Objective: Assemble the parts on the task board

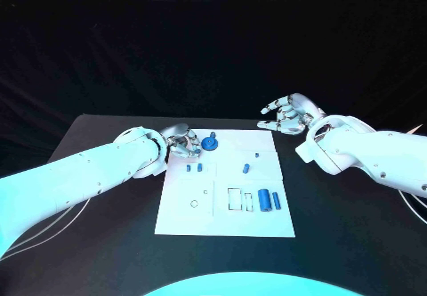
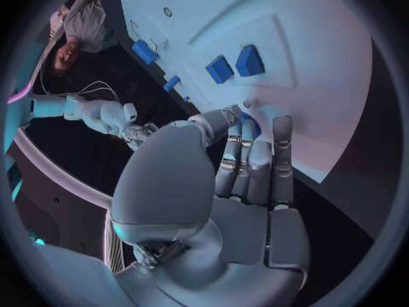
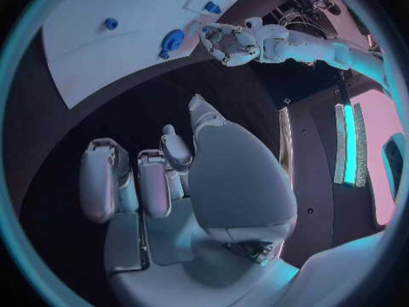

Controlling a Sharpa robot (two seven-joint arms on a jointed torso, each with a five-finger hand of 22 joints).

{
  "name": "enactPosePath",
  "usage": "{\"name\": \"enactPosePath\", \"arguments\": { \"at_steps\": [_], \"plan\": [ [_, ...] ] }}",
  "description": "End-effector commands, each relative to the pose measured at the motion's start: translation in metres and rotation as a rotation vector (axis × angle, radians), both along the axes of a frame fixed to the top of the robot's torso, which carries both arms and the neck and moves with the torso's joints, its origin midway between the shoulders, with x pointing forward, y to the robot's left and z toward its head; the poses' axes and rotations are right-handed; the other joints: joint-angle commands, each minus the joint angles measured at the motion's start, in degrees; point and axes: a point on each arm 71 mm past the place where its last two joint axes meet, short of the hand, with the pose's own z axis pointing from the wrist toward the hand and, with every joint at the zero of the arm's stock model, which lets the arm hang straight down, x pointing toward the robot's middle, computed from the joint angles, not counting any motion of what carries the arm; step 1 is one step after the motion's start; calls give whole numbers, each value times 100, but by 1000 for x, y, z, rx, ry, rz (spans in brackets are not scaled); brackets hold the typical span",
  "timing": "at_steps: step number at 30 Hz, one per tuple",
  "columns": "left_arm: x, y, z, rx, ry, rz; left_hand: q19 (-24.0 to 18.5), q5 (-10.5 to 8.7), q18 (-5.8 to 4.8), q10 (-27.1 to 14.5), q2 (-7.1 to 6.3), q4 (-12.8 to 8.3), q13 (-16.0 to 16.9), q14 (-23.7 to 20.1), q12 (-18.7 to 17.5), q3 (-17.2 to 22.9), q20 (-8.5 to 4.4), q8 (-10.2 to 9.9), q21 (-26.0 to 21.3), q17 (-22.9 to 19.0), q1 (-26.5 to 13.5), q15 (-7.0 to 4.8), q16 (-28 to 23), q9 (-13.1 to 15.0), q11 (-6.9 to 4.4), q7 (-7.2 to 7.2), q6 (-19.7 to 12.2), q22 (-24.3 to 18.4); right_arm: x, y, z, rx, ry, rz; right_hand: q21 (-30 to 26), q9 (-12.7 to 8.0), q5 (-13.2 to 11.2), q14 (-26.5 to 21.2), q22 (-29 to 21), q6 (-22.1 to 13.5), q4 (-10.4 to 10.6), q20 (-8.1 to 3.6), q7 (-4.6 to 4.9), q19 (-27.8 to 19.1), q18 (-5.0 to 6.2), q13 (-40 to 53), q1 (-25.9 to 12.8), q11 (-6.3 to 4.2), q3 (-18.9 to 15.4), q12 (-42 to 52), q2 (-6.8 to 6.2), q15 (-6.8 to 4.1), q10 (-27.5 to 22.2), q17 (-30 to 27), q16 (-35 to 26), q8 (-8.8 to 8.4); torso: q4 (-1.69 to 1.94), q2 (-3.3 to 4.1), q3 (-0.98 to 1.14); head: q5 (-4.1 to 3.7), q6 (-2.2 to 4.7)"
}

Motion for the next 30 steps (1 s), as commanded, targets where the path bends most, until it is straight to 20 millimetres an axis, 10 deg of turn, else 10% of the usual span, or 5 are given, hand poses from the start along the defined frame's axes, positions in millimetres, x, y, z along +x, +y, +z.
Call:
{"name": "enactPosePath", "arguments": {
  "at_steps": [1,12,30],
  "plan": [
    [-1,1,0,-48,5,6,-224,-67,26,-334,137,43,136,-347,172,-207,29,2,-96,-361,-134,43,-18,185,68,-14,239,-51,0,0,0,-1,-1,2,-65,45,46,368,717,-13,44,-58,-27,75,105,-28,-216,-35,207,-3,50,-8,-98,523,-69,103,-1,0,0,-3,-4],
    [-5,3,-7,-120,5,1,-632,-64,25,-1132,105,78,39,-1997,275,-255,211,-28,-332,-2057,-167,232,-134,194,243,-53,206,-94,0,-1,0,-2,-1,0,-68,47,46,370,715,-8,44,-59,-28,77,105,-18,-221,-36,208,12,47,-9,-87,525,-69,111,-4,6,-2,-16,-5],
    [-7,6,-16,-110,-14,-7,-757,-65,27,-1135,145,49,-99,-2638,548,-346,234,-29,-386,-2198,-120,226,371,195,215,-84,290,-53,0,-1,0,-2,-1,-1,-64,48,46,373,718,-7,46,-59,-29,80,103,-16,-227,-37,207,17,47,-9,-84,533,-65,116,-2,2,-1,-34,-14]
  ]
}}
